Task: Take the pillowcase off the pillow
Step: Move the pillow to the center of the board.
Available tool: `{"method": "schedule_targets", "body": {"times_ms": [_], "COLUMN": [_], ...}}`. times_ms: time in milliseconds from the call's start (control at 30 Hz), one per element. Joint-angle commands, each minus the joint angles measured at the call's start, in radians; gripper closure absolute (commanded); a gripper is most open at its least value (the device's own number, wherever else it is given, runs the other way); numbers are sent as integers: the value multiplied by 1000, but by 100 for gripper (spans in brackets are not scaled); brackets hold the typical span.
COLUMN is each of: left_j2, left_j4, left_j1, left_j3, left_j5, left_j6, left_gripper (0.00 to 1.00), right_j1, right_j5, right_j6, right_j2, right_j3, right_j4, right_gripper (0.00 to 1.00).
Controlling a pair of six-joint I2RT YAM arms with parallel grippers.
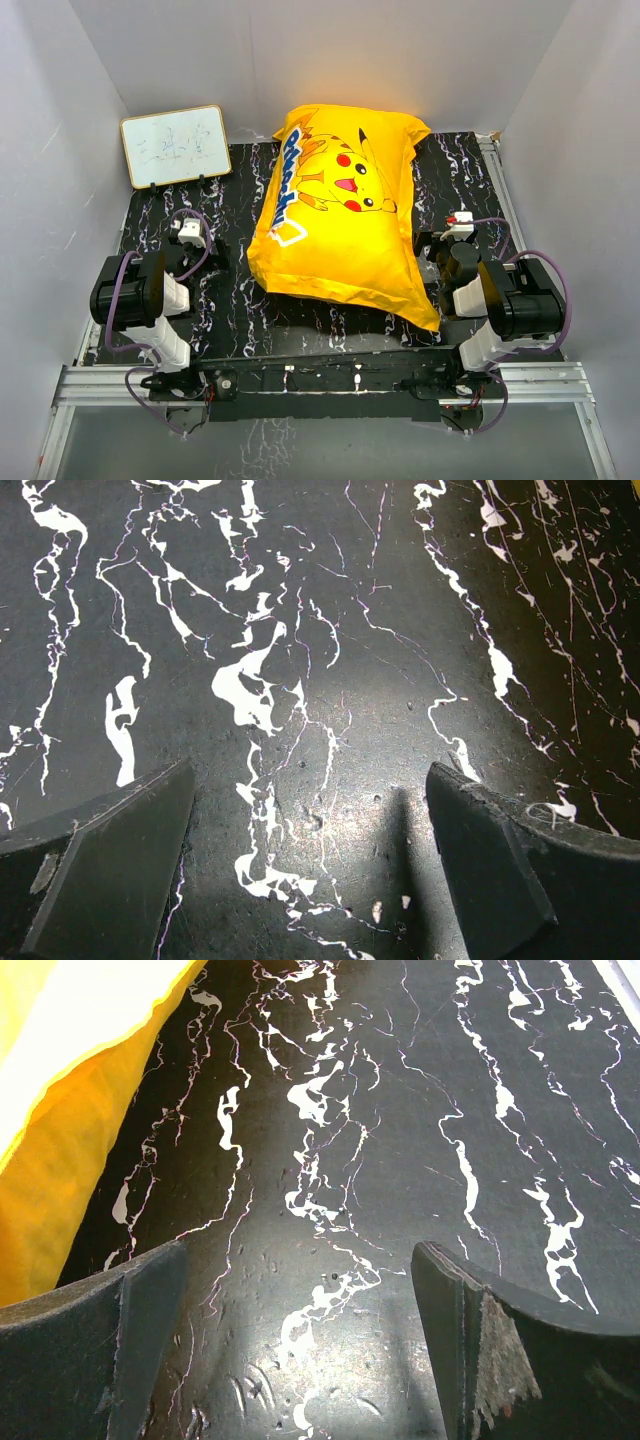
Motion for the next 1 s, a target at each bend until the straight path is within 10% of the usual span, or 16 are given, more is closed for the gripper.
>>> {"method": "schedule_targets", "body": {"times_ms": [0,367,500,733,967], "left_j2": [-16,-41,-254,-297,-298], "left_j4": [30,32,-694,-1664,-2024], "left_j1": [-1,1,12,42,34], "left_j3": [1,0,293,931,1079], "left_j5": [4,2,15,383,637], "left_j6": [7,-14,33,233,364], "left_gripper": [3,3,3,3,3], "right_j1": [-1,-5,-6,-9,-127], "right_j5": [3,-8,61,398,-185], "right_j6": [-9,-3,20,396,602], "right_j2": [-1,4,-51,-222,-311], "right_j3": [8,13,53,554,599], "right_j4": [58,53,-56,-946,-1071], "right_gripper": [1,2,1,2,2]}}
